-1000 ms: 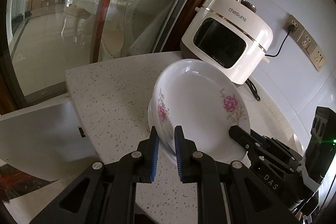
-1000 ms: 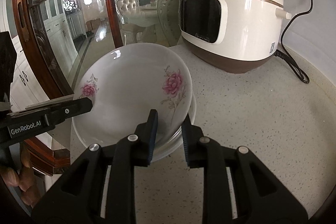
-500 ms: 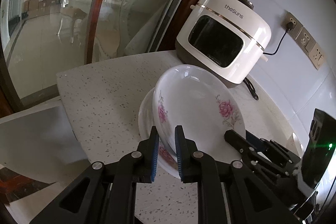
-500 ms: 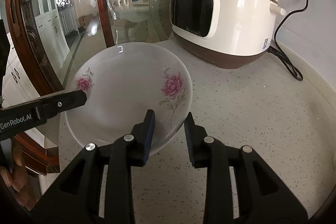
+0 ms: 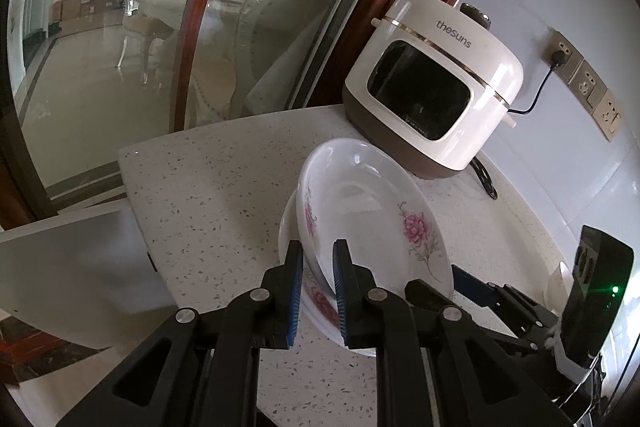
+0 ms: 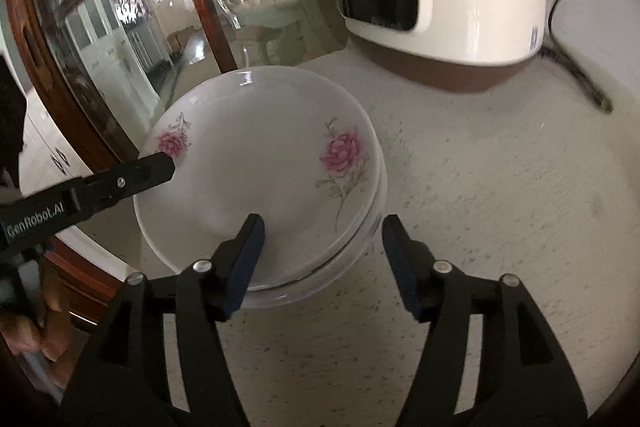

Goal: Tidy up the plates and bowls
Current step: 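Lower the pink-flower plate onto the plate stack with both grippers, then open both grippers to release the plate on the stack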

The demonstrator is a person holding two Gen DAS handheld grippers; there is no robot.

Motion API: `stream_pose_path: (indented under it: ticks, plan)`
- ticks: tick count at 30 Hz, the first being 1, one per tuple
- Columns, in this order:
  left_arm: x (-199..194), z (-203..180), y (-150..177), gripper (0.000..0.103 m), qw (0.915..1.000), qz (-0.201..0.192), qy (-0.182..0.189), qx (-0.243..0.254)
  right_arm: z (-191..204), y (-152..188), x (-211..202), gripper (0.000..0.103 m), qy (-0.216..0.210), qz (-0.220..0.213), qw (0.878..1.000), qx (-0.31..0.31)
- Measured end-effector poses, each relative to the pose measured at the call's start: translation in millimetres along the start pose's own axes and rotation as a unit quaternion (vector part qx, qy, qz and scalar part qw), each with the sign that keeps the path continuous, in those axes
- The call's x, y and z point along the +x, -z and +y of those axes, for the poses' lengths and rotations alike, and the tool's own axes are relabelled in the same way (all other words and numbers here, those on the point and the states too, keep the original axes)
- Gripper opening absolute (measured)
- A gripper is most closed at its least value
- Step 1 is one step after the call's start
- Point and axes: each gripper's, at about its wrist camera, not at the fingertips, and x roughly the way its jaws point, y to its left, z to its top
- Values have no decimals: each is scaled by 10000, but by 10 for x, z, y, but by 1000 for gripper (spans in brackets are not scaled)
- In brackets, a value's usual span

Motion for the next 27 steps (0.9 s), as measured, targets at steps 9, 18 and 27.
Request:
stream_pose_path:
  ticks: [9, 18, 27]
  plan:
    - [33, -42, 1, 16, 9997, 19, -127, 221, -318, -32, -49, 46, -434, -121, 9944, 961]
    - [30, -166, 43, 17, 9955, -121, -566, 744, -233, -34, -74, 29, -243, -187, 9974, 651]
    - [25, -216, 78, 21, 9886, -389, -902, 1138, -97, -9, -61, 29, 81, -273, 9990, 339]
